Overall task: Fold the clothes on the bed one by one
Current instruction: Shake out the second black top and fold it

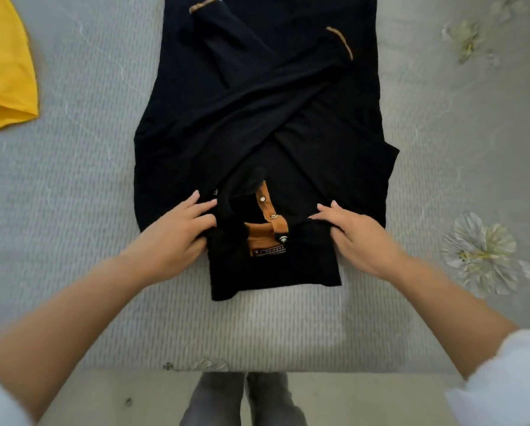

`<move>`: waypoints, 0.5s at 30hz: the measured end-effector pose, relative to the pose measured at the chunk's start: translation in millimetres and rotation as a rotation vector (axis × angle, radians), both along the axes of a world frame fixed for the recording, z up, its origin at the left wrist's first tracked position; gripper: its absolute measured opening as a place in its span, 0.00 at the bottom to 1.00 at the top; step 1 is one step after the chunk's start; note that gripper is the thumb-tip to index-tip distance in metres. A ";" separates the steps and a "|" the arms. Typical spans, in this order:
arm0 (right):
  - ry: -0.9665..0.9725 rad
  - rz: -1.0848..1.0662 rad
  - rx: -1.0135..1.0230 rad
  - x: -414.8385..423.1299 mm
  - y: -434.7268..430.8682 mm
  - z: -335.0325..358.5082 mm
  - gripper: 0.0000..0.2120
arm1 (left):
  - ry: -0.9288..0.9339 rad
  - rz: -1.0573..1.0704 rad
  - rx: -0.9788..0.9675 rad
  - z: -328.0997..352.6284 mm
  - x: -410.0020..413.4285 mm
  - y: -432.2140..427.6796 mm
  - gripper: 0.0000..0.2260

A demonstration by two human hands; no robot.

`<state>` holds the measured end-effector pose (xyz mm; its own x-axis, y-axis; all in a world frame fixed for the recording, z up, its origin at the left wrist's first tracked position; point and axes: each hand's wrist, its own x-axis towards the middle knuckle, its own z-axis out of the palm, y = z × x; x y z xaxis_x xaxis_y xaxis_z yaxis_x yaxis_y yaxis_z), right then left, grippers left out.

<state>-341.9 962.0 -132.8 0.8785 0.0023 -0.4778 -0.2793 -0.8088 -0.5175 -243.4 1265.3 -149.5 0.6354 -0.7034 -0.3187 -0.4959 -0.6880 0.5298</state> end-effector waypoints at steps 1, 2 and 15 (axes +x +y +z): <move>0.054 0.002 0.017 0.8 -1.2 7.5 0.20 | 0.036 0.012 0.001 3.9 -2.1 -3.6 0.12; 0.098 0.033 0.019 0.6 -2.4 14.8 0.19 | 0.053 0.006 0.009 8.9 -5.3 -5.5 0.12; 0.719 0.219 0.381 -80.1 -4.8 69.1 0.07 | 0.787 -0.053 0.172 71.3 -100.7 13.1 0.12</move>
